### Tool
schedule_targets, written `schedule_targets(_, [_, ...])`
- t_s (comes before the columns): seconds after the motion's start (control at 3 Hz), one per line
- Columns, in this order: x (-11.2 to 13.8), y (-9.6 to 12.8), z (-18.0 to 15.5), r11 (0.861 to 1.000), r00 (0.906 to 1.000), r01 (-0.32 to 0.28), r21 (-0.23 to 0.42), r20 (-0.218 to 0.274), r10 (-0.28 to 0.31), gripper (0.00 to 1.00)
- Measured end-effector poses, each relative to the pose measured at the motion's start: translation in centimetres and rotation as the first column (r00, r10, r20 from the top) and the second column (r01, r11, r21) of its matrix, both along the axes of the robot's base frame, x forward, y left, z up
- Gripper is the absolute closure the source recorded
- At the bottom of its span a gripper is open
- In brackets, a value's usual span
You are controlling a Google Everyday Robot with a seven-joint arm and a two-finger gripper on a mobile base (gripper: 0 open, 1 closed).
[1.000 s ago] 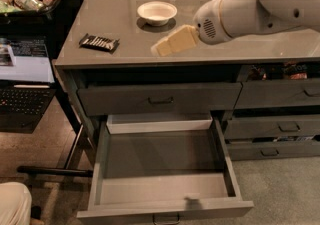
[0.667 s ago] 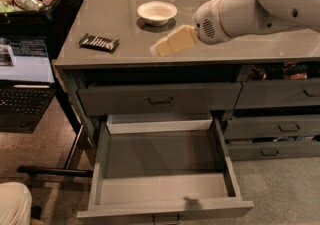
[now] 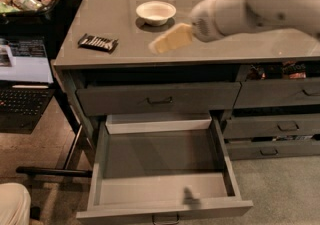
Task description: Place rxbar chocolate into middle drawer
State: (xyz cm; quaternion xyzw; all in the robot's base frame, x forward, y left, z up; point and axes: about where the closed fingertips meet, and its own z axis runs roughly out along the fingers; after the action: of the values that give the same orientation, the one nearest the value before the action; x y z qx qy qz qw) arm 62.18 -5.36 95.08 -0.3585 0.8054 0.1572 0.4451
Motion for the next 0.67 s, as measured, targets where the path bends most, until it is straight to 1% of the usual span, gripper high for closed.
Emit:
schedule_targets(0.33, [5.4, 2.6, -1.8, 0.999, 0.9976, -0.024, -0.043, 0.064, 0.026, 0.0])
schedule_targets(0.67, [10.1, 5.5, -4.0, 0.996, 0.993, -0.074, -0.048, 0.089, 0.078, 0.0])
